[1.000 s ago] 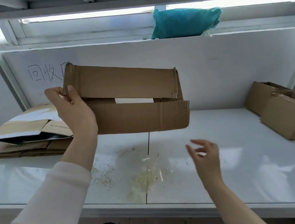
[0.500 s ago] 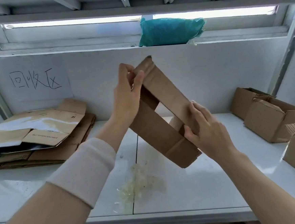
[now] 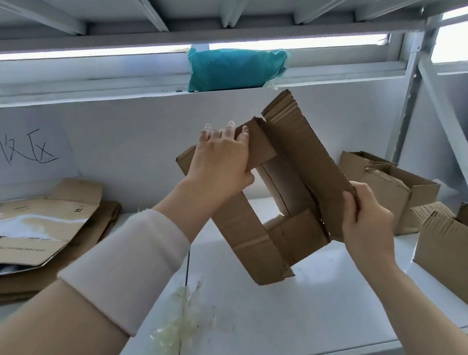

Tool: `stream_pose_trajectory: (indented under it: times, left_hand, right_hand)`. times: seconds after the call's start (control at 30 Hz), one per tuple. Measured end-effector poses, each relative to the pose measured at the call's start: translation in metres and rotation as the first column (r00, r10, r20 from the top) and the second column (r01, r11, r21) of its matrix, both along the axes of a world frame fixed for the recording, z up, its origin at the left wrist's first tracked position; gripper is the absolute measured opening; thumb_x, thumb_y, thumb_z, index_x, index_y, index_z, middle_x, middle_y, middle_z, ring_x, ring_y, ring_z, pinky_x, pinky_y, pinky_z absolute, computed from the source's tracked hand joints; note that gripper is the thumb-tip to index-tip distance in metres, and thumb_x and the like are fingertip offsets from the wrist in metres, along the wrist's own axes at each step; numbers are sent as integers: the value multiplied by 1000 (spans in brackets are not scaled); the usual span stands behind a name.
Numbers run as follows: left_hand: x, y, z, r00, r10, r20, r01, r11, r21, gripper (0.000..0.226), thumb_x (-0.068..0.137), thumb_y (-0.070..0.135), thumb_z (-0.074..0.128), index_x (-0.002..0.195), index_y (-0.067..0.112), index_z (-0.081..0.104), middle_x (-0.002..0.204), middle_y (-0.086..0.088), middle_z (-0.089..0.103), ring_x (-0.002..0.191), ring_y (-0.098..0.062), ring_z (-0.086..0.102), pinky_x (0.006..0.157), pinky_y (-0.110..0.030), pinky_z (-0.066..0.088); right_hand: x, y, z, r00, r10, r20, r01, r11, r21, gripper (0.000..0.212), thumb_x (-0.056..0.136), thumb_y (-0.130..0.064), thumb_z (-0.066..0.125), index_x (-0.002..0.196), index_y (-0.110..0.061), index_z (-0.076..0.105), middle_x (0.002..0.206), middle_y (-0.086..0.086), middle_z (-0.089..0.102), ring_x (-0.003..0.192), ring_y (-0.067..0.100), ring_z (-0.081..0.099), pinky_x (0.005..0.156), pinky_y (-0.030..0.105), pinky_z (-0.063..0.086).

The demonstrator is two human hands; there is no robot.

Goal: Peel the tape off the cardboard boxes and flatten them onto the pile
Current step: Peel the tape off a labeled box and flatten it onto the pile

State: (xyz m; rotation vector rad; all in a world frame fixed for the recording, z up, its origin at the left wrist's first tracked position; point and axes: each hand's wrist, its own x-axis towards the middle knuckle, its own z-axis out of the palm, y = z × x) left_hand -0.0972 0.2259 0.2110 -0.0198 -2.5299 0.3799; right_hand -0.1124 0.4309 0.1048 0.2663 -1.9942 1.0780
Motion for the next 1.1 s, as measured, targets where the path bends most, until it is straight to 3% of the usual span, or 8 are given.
stream_pose_trajectory:
  times: [0.2,0.33,0.43,0.5,0.63,0.7,0.87,1.1]
  left_hand:
    - [4,-5,30,986,-85,-141,81,996,-40,29,100,21,35,124,13,48,80,-5,58,70,-23,48,66,-32,36]
    - [0,-14,41,984,-130,-117,151,970,189,30,101,22,34,129,19,46,104,-13,63,80,-23,55,70,-31,40]
    - [2,-19,42,982,-115,-152,153,952,264,31,102,26,29,127,19,46,109,-15,62,94,-30,61,73,-32,39]
    - [6,-21,46,978,-127,-167,175,933,314,32,102,29,28,127,18,46,113,-14,61,99,-30,59,76,-31,38]
    - [18,-34,44,978,-116,-173,164,941,295,33,101,30,30,129,20,45,113,-16,60,98,-34,59,84,-38,45]
    - [25,-52,38,970,-96,-225,156,952,265,32,100,29,31,127,19,46,102,-19,62,87,-38,60,82,-42,47]
    - [41,-95,8,941,-214,-263,265,948,175,25,100,27,36,117,22,55,80,-10,65,64,-32,60,65,-34,41]
    - [71,-122,-17,918,-327,-223,339,941,16,31,90,22,34,114,28,53,97,2,73,72,-25,72,51,-30,48]
  right_hand:
    - [-8,9,-1,997,-19,-71,31,983,183,51,88,3,54,134,-18,44,95,13,67,65,34,64,55,34,54]
    - [-1,5,-7,945,7,-327,193,794,576,55,77,0,66,128,-17,52,140,19,39,129,42,35,97,51,39]
    - [2,3,-21,943,175,-282,132,582,802,50,77,-46,61,120,-20,57,146,13,35,137,34,24,111,46,22]
    - [-5,5,-30,955,193,-226,97,515,851,49,65,-39,76,107,-17,63,121,7,62,122,27,48,112,42,20]
    - [-10,10,-30,962,119,-244,82,729,679,33,49,-13,90,65,-12,61,65,2,62,66,26,62,81,35,45]
    - [-7,13,-26,954,39,-299,131,840,526,28,52,-4,87,65,-6,62,72,10,64,71,30,60,70,34,47]
    - [-10,15,-7,864,-169,-474,299,930,214,17,66,0,77,66,-1,60,99,23,62,101,33,43,99,15,23]
    - [-17,1,18,747,-49,-663,312,906,284,36,80,-22,72,100,-5,47,121,22,57,106,27,48,95,30,33]
